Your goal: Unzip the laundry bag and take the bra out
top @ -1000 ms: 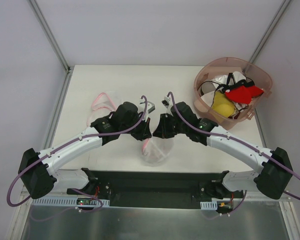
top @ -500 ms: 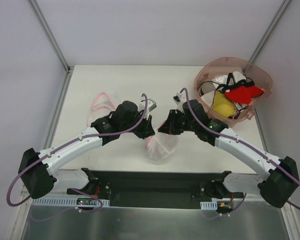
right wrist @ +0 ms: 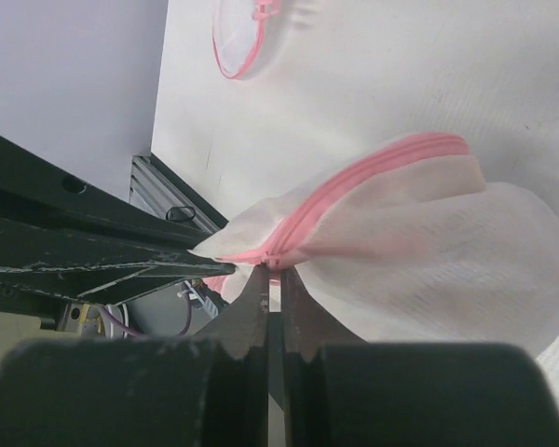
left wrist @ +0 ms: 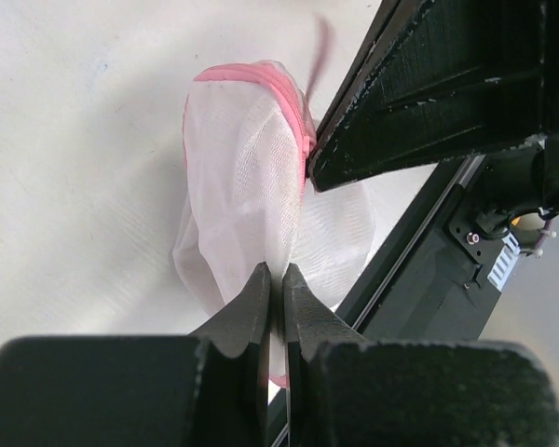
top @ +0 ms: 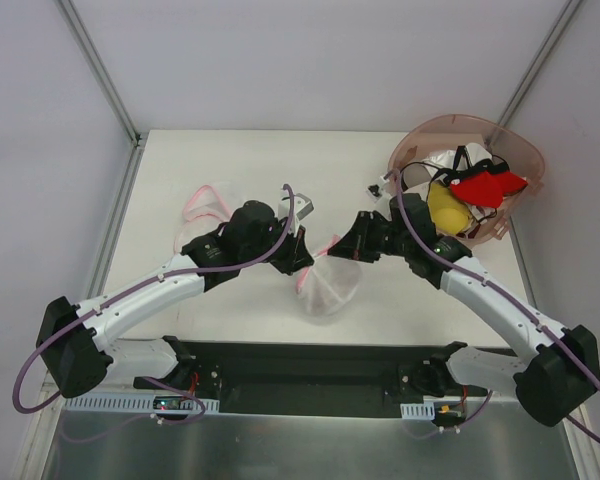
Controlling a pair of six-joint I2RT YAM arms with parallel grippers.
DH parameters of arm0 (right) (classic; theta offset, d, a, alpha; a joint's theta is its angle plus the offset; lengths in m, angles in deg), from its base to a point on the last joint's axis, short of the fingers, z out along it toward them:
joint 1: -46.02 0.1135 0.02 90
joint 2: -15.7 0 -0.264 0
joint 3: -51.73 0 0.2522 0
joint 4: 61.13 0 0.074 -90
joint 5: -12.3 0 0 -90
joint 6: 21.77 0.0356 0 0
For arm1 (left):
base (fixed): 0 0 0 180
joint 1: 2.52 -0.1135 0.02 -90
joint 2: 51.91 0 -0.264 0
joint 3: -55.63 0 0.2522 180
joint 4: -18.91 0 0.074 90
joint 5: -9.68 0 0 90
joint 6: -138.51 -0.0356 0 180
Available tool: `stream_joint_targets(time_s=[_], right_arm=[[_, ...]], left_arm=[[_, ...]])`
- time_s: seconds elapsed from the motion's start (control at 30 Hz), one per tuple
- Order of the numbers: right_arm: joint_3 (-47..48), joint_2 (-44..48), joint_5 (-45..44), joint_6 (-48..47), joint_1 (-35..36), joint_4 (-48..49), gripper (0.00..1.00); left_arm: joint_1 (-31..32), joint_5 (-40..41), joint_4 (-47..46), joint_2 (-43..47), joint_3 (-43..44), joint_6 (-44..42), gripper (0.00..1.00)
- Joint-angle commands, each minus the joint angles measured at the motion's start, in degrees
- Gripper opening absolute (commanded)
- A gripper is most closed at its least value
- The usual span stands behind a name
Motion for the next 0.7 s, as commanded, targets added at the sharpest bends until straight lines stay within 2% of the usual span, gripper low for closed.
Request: stream_joint_targets(time_s=[0.0,0.2,0.27,0.33,0.37,0.5,0.6,0.67], right_arm=[[-0.9,2.6,-3.0,-1.5,-5.5,2.2,0.01],[-0.3,4.1,-1.6,-2.0,-5.8,1.2,0.03],[0.8,4.8,-3.4,-3.9,-5.8,-2.0,0.18],[1.7,6.1,-7.7,-5.4,-5.8,-6.1,0.24],[2.4,6.7,-9.0,-6.1,-6.2,-7.3,0.33],[3.9,9.0,-12.0,-8.3,-6.4,-10.3,0.36],[5.6,9.4,-11.5,-9.8,-5.1,-11.3,0.32],[6.9,8.8,-12.4,-12.4,-1.6,-13.2,0.29]], left_arm=[[-0.1,1.0,6.5,3.3,-1.7,-2.0,0.00],[-0.4,0.8,6.5,2.7,-1.8,-2.3,0.00],[-0.4,0.3,6.5,2.4,-1.6,-2.4,0.00],[-0.4,0.1,6.5,2.4,-1.4,-2.3,0.00],[-0.4,0.0,6.5,2.3,-1.3,-2.4,0.00],[-0.4,-0.4,6.5,2.2,-1.0,-2.7,0.00],[-0.4,-1.0,6.5,1.9,-0.8,-2.8,0.00],[-0.4,-1.3,6.5,1.5,-0.5,-2.8,0.00]])
